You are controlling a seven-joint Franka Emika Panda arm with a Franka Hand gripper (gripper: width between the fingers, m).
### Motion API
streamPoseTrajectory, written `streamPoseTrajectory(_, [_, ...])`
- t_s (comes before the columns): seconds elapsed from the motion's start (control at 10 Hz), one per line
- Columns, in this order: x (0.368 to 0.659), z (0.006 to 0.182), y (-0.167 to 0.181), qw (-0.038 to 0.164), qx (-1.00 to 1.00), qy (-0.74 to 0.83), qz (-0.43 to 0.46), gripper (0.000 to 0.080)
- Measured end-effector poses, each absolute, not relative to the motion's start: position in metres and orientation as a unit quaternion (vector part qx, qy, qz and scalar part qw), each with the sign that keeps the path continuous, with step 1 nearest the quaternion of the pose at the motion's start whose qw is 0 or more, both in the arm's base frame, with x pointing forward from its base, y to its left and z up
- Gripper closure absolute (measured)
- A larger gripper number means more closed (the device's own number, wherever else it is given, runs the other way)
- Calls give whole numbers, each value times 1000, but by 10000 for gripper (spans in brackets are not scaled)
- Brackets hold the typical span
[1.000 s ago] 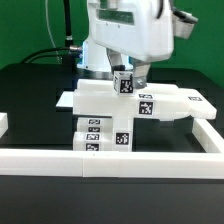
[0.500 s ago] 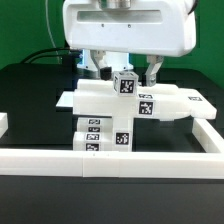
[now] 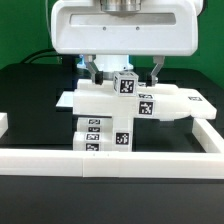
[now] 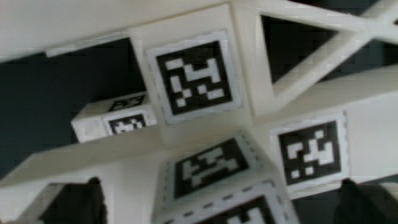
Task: Assemble chair
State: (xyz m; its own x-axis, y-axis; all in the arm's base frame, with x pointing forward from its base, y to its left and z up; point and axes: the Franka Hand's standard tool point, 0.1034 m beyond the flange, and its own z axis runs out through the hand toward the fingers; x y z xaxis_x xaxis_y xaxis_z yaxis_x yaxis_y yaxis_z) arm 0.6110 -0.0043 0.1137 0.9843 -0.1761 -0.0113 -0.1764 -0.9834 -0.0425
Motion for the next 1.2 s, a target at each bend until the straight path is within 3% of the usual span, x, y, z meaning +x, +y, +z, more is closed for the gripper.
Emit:
streamPoseTrajectory(0.4, [610,113,-8,13,-1000,-27,3,150])
streamPoseTrajectory(0.7, [610,113,-8,13,-1000,-25,4,519])
streamPoseTrajectory(1.2, [610,112,-8,14,-994,105,5,518])
